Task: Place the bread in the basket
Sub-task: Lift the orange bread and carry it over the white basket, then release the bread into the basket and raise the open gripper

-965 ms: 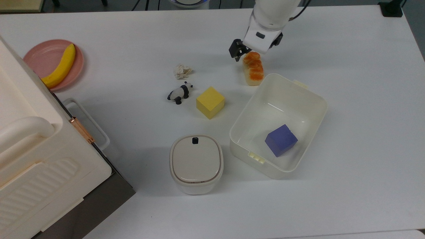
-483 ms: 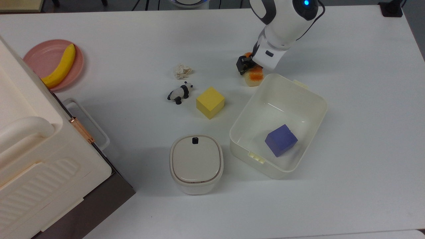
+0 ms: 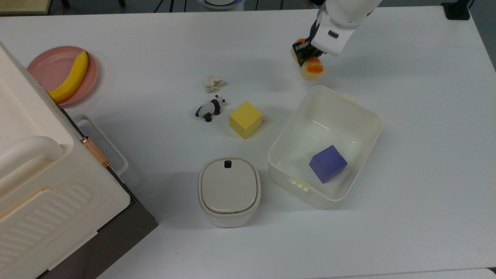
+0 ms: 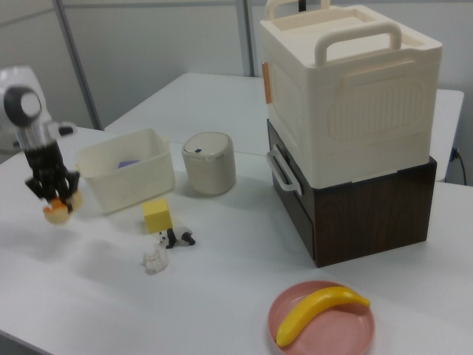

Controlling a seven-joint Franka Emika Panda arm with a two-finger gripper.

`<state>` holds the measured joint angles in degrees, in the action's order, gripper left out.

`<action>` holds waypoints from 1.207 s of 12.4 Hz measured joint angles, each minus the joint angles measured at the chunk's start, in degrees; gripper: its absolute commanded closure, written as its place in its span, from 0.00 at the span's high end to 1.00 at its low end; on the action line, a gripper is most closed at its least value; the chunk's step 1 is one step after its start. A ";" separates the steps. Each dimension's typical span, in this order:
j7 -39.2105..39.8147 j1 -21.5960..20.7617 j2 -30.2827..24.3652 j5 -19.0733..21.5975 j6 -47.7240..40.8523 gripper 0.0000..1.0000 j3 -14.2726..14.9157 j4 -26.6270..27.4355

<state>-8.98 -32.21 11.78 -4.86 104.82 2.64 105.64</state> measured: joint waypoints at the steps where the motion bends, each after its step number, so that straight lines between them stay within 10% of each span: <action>1: 0.36 0.70 -0.67 2.16 -1.55 0.00 0.05 -2.50; 7: -8.99 11.72 6.87 9.22 2.35 0.13 0.48 -23.31; 10: -20.46 10.92 15.04 8.93 13.44 1.00 0.30 -25.92; 15: -27.37 10.19 17.46 6.90 16.37 1.00 0.27 -27.53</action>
<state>-36.36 -22.02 29.24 2.04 121.19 2.91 78.11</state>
